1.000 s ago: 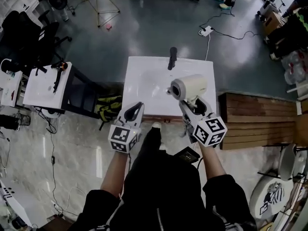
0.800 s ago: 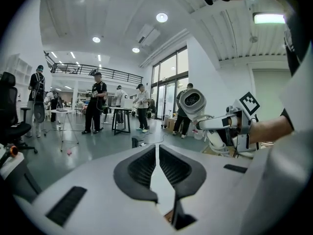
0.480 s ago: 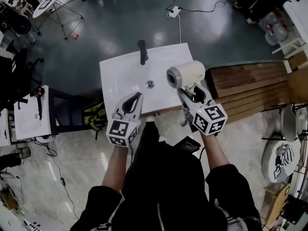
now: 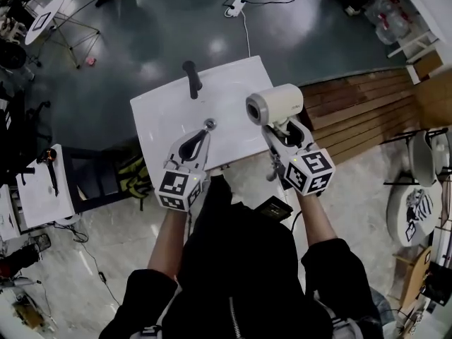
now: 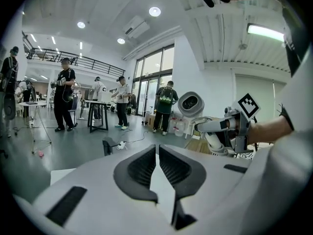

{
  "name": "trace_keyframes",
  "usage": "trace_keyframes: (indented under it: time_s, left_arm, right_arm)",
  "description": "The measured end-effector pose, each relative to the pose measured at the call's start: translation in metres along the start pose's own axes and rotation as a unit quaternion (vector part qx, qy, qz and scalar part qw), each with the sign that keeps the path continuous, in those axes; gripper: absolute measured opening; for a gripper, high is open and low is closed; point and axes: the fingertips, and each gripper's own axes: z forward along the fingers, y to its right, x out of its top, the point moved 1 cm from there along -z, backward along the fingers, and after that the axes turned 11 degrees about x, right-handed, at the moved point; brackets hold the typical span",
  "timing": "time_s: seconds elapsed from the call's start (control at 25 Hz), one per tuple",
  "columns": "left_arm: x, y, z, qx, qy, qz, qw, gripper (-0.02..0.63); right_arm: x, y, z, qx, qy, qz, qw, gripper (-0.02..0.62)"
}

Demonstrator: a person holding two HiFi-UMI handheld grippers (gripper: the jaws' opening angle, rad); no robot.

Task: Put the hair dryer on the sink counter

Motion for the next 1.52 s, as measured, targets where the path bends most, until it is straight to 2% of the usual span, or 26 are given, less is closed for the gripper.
trace_keyframes:
  time_s: [0.56, 1.0, 1.52]
  left_arm:
    - [-0.010, -0.003, 0.027, -0.030, -0.023, 0.000, 0.9993, 0.031]
    - [-0.019, -0.012, 0.040, -0.030, -0.046, -0.003, 0.9985, 0.031]
    - [-0.036, -0.029, 0.043, -0.026, -0.068, -0.008, 0.9973, 0.031]
  right_arm:
    - [-0.013, 0.043, 0.011, -0.039, -0.033, 0.007, 0.999, 0.216]
    - [-0.025, 0.077, 0.033, -0.046, -0.070, 0.017, 0.996, 0.216]
    - [-0.044, 0.093, 0.057, -0.050, -0.096, 0.023, 0.994, 0.216]
